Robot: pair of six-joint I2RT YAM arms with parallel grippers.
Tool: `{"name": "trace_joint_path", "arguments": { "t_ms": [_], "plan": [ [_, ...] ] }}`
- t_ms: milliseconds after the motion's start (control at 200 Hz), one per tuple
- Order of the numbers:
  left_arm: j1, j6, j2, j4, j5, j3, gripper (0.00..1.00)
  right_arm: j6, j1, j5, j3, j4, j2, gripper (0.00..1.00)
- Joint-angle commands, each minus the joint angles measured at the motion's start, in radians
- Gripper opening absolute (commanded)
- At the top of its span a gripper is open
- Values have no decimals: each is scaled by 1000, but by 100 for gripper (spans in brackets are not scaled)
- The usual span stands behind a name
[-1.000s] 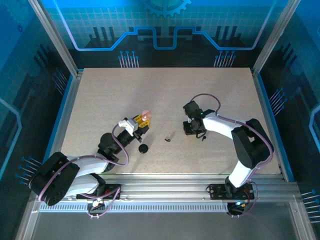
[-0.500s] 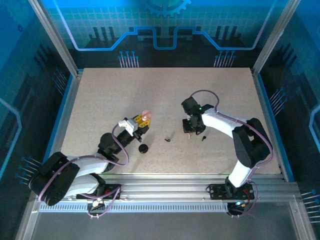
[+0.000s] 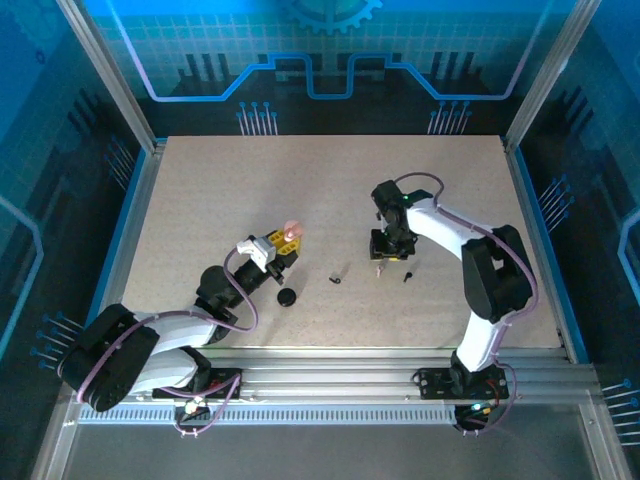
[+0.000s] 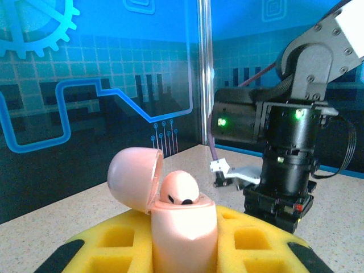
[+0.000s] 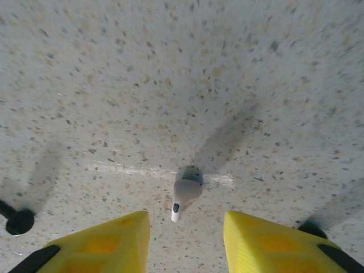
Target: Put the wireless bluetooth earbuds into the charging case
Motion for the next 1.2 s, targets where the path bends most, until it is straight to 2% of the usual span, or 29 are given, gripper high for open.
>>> {"name": "trace_joint_path", "arguments": {
  "t_ms": [0, 735, 910, 1196],
  "plan": [
    [-6, 21, -18, 23, -7, -5, 13, 10, -8, -59, 38, -36, 47, 39],
    [-6, 21, -5, 16, -5, 3, 13, -8, -21, -30, 50, -44, 143, 34],
    [-6, 19, 1, 23, -4, 6, 13, -9, -21, -36, 44, -32, 151, 29],
    [-6, 20, 7, 20, 1, 14, 13, -8, -21, -35, 39, -30, 167, 30]
  ]
}}
